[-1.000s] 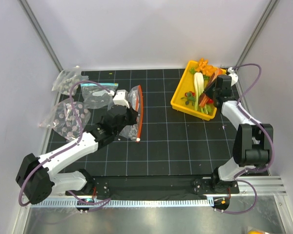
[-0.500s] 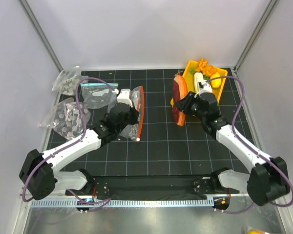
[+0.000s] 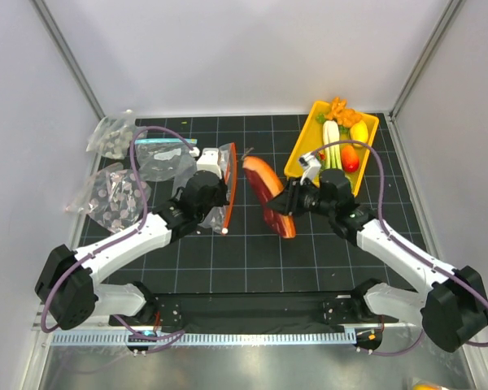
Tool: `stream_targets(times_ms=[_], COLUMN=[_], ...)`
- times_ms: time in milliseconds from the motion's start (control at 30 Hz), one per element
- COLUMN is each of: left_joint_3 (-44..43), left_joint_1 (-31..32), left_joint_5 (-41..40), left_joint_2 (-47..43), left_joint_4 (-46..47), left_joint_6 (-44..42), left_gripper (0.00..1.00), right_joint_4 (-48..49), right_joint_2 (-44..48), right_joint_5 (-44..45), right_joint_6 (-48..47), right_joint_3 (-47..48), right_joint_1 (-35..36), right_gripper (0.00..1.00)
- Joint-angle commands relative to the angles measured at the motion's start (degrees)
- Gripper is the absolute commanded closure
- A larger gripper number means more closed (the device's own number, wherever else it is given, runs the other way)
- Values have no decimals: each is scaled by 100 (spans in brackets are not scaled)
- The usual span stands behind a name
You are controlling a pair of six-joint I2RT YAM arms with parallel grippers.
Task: Place the food in the zip-top bag and seal the zipper
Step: Place the fake food in the zipper food storage bag.
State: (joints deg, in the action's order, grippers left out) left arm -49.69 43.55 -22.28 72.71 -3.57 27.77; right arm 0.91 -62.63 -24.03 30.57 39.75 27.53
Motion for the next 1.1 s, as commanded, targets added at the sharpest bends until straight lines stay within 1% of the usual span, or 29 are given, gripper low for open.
stream_targets(times_ms=[0, 67, 200, 300, 367, 433, 600, 667, 767, 833, 900, 967, 1033, 1067], left_joint_3=[-260, -243, -252, -243, -225, -164, 38, 126, 249, 267, 250, 162, 74, -22], left_joint_1=[22, 22, 39, 31, 74, 101, 128, 136, 145, 145, 162, 285, 460, 653], left_joint_5=[-224, -163, -118, -232, -329, -382, -390, -478, -400, -347, -111, 170, 207, 129], left_joint_2=[-55, -81, -81, -72, -160, -265, -608, -705, -872, -872, -820, -644, -417, -337], left_joint_4=[120, 129, 146, 103, 76, 120, 243, 261, 331, 461, 550, 612, 656, 656], left_joint_6=[-132, -96, -61, -35, -35, -26, 18, 79, 88, 80, -26, -209, -385, -526], left_gripper=[100, 100, 100, 100, 100, 100, 100, 100, 100, 100, 100, 100, 100, 100], right_joint_4=[24, -3, 6, 50, -220, -336, -354, -380, -390, -390, -363, -389, -433, -460], right_joint_2=[-3, -56, -74, -39, -187, -354, -838, -865, -900, -944, -953, -953, -926, -900], right_joint_5=[-314, -208, 38, 486, 793, 874, 952, 1023, 1059, 1032, 980, 953, 953, 962], right_joint_6=[-428, -569, -701, -771, -780, -763, -622, -596, -596, -596, -596, -631, -657, -666], right_joint_3=[490, 534, 596, 534, 630, 710, 815, 815, 815, 824, 842, 859, 877, 886], right_joint_1=[524, 831, 1201, 1412, 1431, 1431, 1448, 1439, 1440, 1440, 1440, 1440, 1440, 1440], right_gripper=[96, 96, 96, 96, 96, 97, 99, 99, 99, 99, 99, 99, 99, 99])
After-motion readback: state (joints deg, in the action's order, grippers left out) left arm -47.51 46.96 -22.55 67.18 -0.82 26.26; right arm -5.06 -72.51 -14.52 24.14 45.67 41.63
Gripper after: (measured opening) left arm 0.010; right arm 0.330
